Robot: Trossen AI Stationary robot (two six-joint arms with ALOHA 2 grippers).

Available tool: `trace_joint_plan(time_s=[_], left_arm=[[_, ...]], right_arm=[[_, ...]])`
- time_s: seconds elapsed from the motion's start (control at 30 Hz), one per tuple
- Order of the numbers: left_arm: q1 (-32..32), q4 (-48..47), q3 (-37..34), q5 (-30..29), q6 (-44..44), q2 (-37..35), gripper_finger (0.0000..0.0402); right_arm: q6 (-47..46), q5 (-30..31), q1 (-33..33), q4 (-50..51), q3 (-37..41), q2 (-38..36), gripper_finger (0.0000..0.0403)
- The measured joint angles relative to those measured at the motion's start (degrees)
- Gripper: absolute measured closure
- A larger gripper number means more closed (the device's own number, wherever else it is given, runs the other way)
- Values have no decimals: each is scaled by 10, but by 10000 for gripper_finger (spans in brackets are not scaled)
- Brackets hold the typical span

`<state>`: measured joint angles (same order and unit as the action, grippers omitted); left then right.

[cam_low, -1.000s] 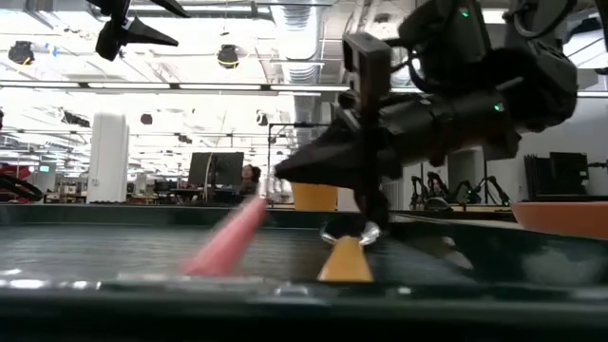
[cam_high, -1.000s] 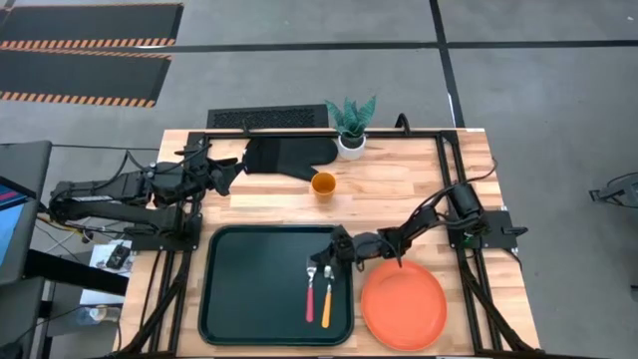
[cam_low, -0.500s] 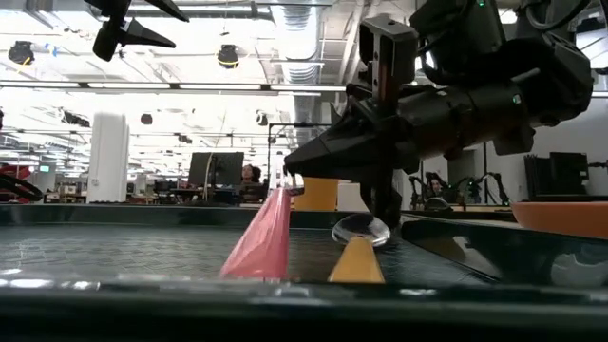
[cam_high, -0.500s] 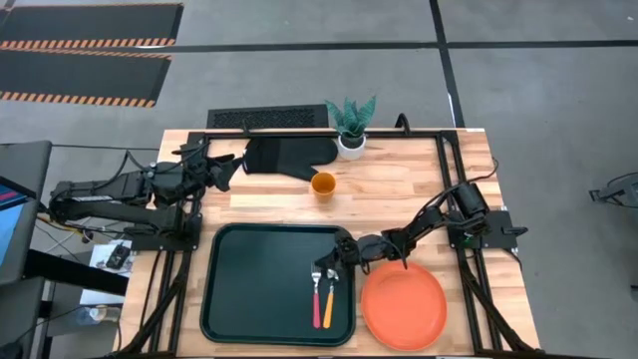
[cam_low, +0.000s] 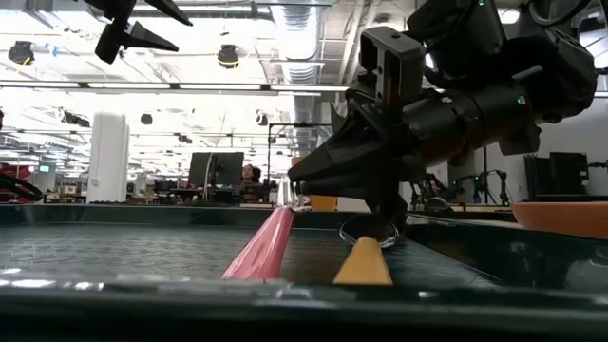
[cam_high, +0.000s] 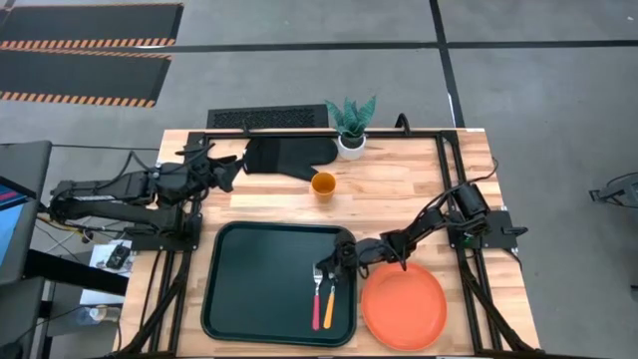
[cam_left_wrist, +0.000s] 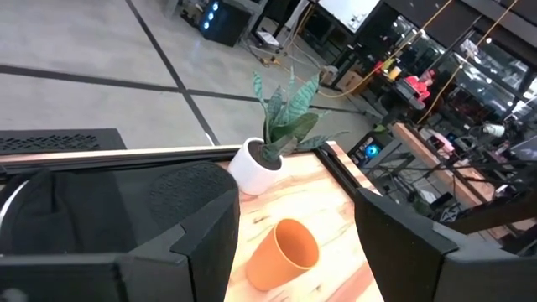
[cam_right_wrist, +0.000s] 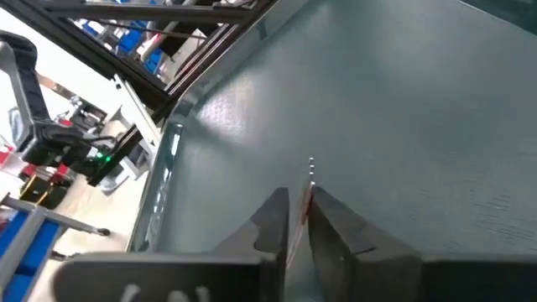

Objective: Pick and place plate/cup/fork/spoon on tray
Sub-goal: Put the fork on the serving tray to the left of the spoon, then put the orange cup on the top left of the serving tray

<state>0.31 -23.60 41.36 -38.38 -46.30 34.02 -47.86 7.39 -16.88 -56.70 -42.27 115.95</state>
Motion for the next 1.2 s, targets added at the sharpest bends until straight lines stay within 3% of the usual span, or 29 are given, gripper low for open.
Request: trace_joint_plan(time_s=[0.3, 0.4, 0.6, 0.8, 1.0, 1.2], left_arm=[[0, -1, 0, 2, -2, 3, 183], [0, -1, 0, 2, -2, 3, 183], [0, -1, 0, 5, -1, 2, 183], [0, -23, 0, 10, -13, 4, 183], [0, -87, -15, 80, -54, 23, 183], [0, -78, -43, 112, -85, 34, 183]], right_arm=[[1, -31, 0, 5, -8, 0, 258], [6, -32, 0, 55, -9, -13, 236], [47, -29, 6, 176, -8, -71, 200], [84, -27, 28, 292, -9, -157, 191], [123, 1, 62, 481, -32, -255, 202], [251, 22, 128, 666, -116, -318, 197]])
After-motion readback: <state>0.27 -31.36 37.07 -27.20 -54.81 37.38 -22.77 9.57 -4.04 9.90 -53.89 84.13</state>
